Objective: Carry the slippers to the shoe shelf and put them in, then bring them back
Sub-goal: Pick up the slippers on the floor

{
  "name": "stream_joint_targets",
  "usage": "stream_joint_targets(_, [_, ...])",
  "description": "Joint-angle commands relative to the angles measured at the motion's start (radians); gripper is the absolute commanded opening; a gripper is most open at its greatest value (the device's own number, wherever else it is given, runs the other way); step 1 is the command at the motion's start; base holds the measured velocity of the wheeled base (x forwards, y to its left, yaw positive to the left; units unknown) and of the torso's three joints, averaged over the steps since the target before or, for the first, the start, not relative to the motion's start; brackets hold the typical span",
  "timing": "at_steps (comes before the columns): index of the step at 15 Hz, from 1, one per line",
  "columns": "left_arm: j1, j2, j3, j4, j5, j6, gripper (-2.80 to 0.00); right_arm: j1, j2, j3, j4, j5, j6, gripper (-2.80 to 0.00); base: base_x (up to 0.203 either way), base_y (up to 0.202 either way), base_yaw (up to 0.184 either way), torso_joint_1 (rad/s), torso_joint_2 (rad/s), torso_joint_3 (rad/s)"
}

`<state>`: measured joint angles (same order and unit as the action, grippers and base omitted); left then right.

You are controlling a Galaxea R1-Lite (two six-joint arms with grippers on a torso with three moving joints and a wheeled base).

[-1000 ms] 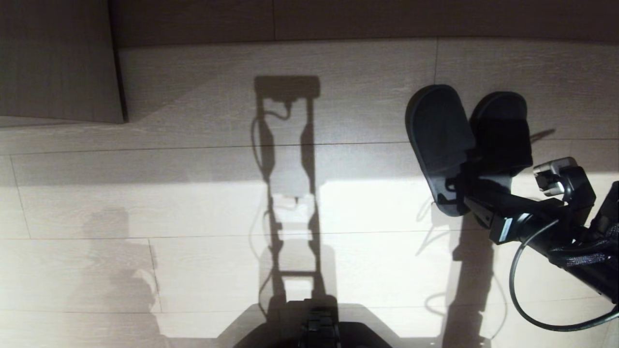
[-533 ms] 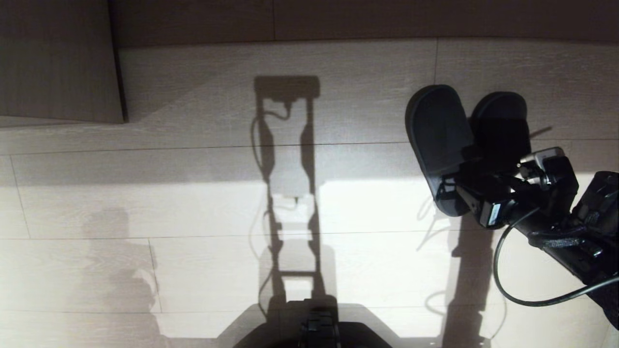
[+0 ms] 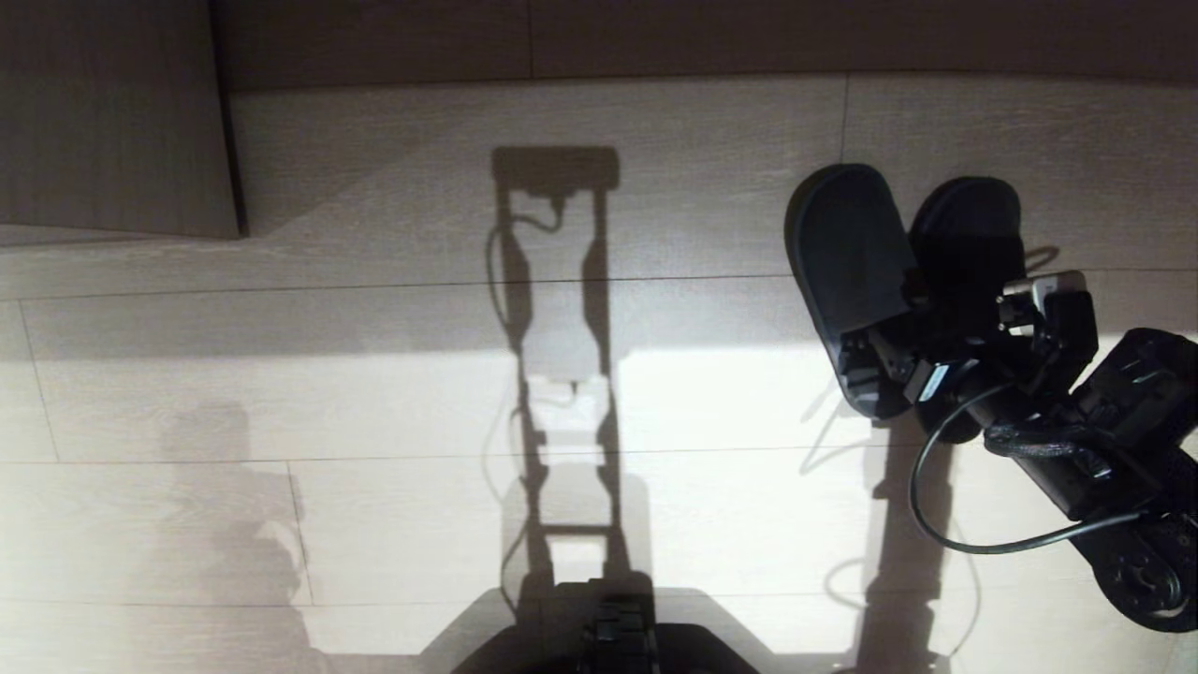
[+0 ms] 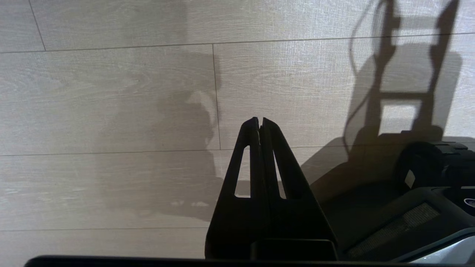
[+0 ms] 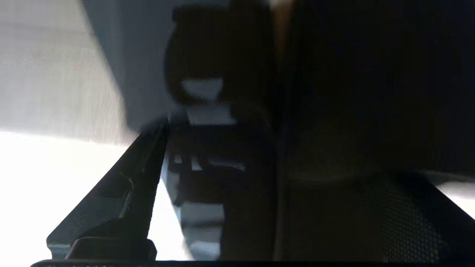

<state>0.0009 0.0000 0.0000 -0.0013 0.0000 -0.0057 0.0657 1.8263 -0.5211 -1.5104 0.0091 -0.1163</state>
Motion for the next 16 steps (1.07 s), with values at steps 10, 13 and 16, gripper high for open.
stream_joint_targets(10, [0.001,0.000,0.000,0.000,0.000,0.000,-2.80,0.011,0.117,-0.212,-0.011,0.000,0.017,0.00,0.000,0.000,0.000,0.000,0.00,0.000])
stream_joint_targets(13, [-0.001,0.000,0.000,0.000,0.000,-0.002,-2.80,0.011,0.139,-0.244,-0.013,0.000,0.017,0.00,0.000,0.000,0.000,0.000,0.00,0.000])
stream_joint_targets(16, [-0.001,0.000,0.000,0.000,0.000,-0.002,-2.80,0.010,0.147,-0.273,-0.014,0.000,0.018,-2.80,0.000,0.000,0.000,0.000,0.00,0.000])
